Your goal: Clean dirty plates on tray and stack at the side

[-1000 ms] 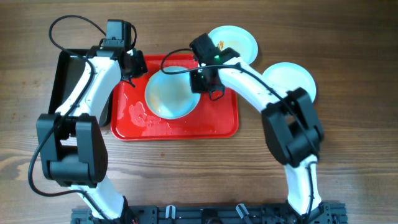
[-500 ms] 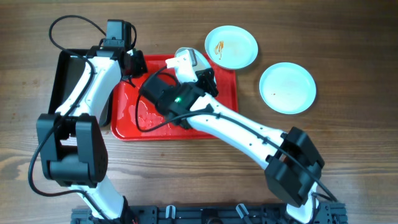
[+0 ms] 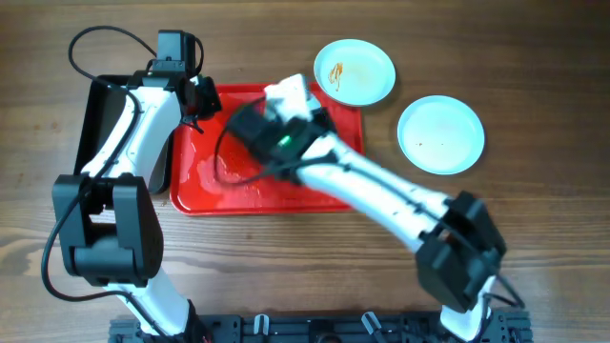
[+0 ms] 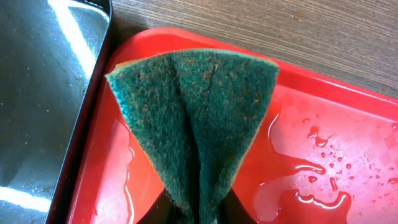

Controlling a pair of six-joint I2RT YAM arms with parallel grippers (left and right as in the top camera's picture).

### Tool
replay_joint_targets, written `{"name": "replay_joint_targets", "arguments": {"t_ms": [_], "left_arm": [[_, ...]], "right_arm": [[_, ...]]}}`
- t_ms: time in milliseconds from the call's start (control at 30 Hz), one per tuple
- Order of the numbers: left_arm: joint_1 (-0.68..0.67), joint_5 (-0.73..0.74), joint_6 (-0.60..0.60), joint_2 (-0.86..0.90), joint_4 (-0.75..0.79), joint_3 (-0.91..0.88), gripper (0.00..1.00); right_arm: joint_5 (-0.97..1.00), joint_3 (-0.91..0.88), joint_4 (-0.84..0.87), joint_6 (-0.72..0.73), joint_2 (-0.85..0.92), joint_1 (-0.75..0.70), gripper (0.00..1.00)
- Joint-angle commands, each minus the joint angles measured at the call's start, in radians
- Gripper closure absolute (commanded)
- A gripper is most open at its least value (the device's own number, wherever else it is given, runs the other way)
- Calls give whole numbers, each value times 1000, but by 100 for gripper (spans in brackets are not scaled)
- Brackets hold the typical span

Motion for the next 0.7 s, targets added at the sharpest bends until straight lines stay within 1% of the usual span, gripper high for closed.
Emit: {"name": "replay_joint_targets", "arguments": {"t_ms": [0,67,233,300,367,433,533,567,600,633,667], "left_arm": [[6,-13,-9,-26,2,16,88],[6,-13,-9,-26,2,16,88],[6,-13,-9,-26,2,16,88],[6,-13,-9,-26,3,16,88],[6,-13,-9,-26,3,16,88],[6,-13,-9,-26,3,16,88],[6,-13,-9,-26,3,16,88],[6,-13,-9,-26,3,16,88],[6,-13,-9,-26,4,16,89],[6,-13,-9,-26,7,16,89],[6,-13,-9,-26,8,16,89]], "right_arm": [[-422,2,3,-90,-109,-213,96],[-522,2,-9,-121,-137,-386,96],[-620,0,-68,-137,-141,-755,96],[-627,-2,-113,-116,-140,-862,96],[-650,-55,-131,-107,-140,-977,96],[-661,-132,-106,-106,-140,-1009,96],[-661,-240,-48,-105,-140,-1013,96],[-661,-250,-45,-106,-140,-1014,89],[-662,-246,-43,-105,-140,-1013,36],[-679,-233,-46,-107,-140,-1013,32],[-731,-214,-45,-113,-140,-1013,30]]}}
